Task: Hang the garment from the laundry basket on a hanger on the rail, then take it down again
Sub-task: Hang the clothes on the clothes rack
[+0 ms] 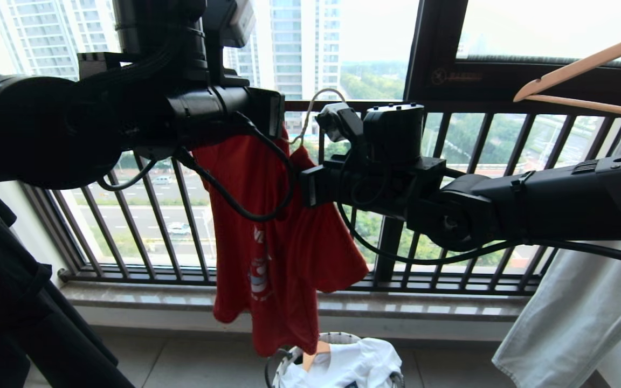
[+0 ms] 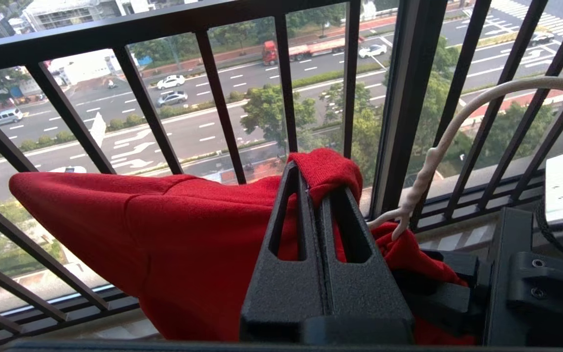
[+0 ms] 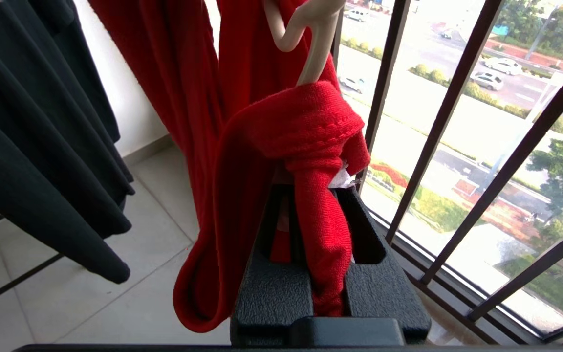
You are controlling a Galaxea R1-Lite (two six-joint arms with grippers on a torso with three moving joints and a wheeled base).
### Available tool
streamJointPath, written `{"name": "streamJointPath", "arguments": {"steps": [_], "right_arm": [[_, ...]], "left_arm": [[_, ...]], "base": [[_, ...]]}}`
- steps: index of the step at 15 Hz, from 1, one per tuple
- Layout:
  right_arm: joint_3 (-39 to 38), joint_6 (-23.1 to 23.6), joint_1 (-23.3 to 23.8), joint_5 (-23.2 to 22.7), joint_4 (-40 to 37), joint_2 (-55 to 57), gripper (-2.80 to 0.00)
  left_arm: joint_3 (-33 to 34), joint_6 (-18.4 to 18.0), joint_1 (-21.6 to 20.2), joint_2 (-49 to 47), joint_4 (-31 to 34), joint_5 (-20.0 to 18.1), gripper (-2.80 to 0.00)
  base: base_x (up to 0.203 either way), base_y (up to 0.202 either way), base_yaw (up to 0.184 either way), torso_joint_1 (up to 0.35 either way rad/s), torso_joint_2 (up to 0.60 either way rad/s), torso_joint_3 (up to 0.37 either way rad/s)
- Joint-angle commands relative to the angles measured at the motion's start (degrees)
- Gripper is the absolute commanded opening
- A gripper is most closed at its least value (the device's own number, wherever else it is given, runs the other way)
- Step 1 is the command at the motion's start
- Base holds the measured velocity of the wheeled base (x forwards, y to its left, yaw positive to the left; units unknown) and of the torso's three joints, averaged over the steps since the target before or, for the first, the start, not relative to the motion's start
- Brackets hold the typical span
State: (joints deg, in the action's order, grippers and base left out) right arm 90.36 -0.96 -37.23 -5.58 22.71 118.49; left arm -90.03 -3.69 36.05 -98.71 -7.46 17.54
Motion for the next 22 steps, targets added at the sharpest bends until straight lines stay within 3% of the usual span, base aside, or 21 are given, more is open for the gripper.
{"name": "streamJointPath", "arguments": {"steps": [1,5,14,15,22], "right_arm": [[0.0,0.0,0.0,0.0,0.1,-0.1,-2.8],[0.0,-0.5,0.1,0.0,0.2,-0.2,-2.8],[-0.3,-0.9,0.8,-0.1,0.1,-1.2,-2.8],[-0.3,-0.8,0.8,-0.1,0.1,-1.1,-2.8],[-0.3,-0.8,0.8,-0.1,0.1,-1.1,-2.8]], "left_arm": [[0.7,0.4,1.7,1.8,1.2,0.9,-2.8],[0.8,1.3,4.1,2.0,2.4,1.1,-2.8],[0.8,1.8,4.5,1.6,2.4,1.1,-2.8],[0.8,1.8,4.5,1.6,2.3,1.1,0.0],[1.1,1.5,4.6,2.5,2.6,1.3,0.0]], "base": [[0.0,0.0,0.0,0.0,0.0,0.0],[0.0,0.0,0.0,0.0,0.0,0.0],[0.0,0.0,0.0,0.0,0.0,0.0],[0.0,0.0,0.0,0.0,0.0,0.0],[0.0,0.0,0.0,0.0,0.0,0.0]]}}
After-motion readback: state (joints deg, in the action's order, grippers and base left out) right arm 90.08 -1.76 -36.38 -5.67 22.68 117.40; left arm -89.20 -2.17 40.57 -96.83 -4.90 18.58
